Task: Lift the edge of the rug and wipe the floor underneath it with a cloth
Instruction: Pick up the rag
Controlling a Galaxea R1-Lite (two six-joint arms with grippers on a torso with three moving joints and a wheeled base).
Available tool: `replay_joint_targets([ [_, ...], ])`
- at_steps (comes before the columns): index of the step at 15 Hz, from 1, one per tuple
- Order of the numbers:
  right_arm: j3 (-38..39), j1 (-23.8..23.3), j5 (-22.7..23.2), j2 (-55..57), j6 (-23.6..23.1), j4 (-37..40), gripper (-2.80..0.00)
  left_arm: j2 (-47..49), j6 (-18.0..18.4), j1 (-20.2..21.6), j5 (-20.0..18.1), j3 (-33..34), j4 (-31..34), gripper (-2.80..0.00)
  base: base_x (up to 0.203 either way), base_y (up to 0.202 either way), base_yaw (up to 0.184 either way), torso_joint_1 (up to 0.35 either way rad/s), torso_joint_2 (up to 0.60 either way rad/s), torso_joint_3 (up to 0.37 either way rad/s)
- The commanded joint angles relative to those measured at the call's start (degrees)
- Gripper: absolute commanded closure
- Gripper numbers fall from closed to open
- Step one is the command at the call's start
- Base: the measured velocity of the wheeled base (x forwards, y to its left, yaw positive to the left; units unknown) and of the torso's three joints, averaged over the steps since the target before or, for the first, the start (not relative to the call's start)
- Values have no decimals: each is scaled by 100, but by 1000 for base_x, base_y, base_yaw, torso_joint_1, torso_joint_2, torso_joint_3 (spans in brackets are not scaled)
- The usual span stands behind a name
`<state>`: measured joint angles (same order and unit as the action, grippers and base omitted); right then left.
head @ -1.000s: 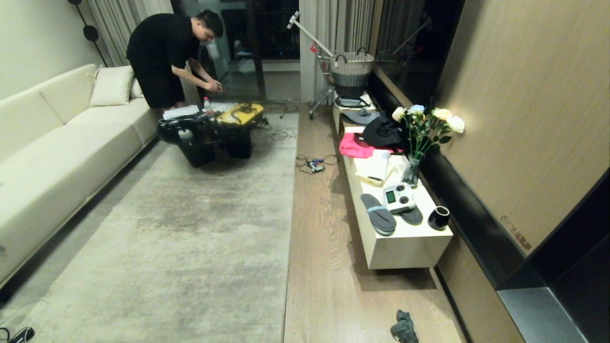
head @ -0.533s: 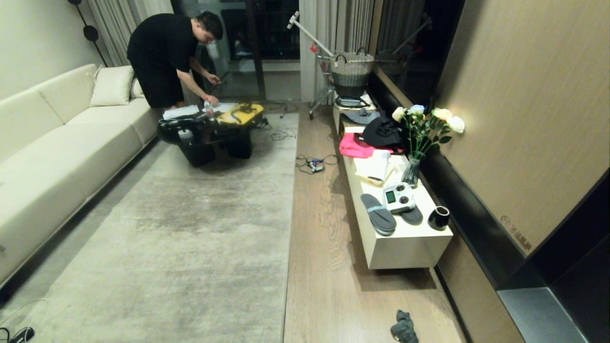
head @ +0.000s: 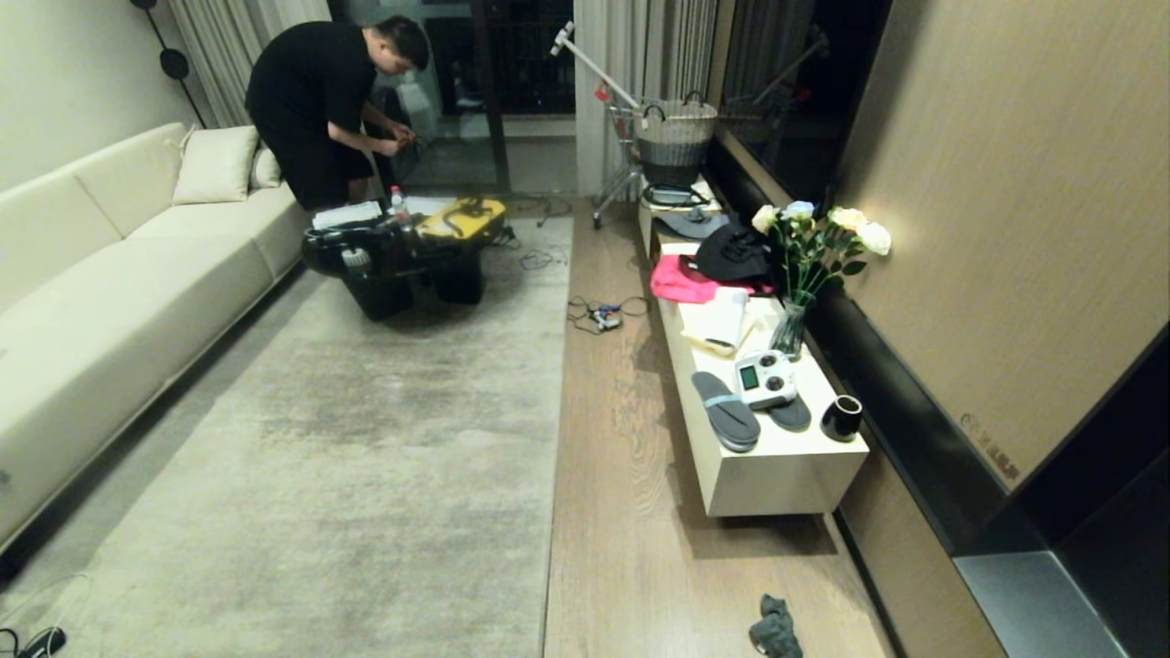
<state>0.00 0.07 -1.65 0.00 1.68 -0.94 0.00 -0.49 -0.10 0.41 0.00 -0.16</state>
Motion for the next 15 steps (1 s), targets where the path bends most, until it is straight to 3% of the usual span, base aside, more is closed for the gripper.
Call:
replay_joint_targets([
  [1,0,1,-2,0,8,-3,0,9,-4,1,2,0,-2,0,0,0,0,0,0,0],
  [11,0,1,-11,9,33,-12,0,9,-4,1,2,0,-2,0,0,0,0,0,0,0],
  [15,0,1,-99,9,351,-29,0,9,-4,1,2,0,-2,0,0,0,0,-129,286,166],
])
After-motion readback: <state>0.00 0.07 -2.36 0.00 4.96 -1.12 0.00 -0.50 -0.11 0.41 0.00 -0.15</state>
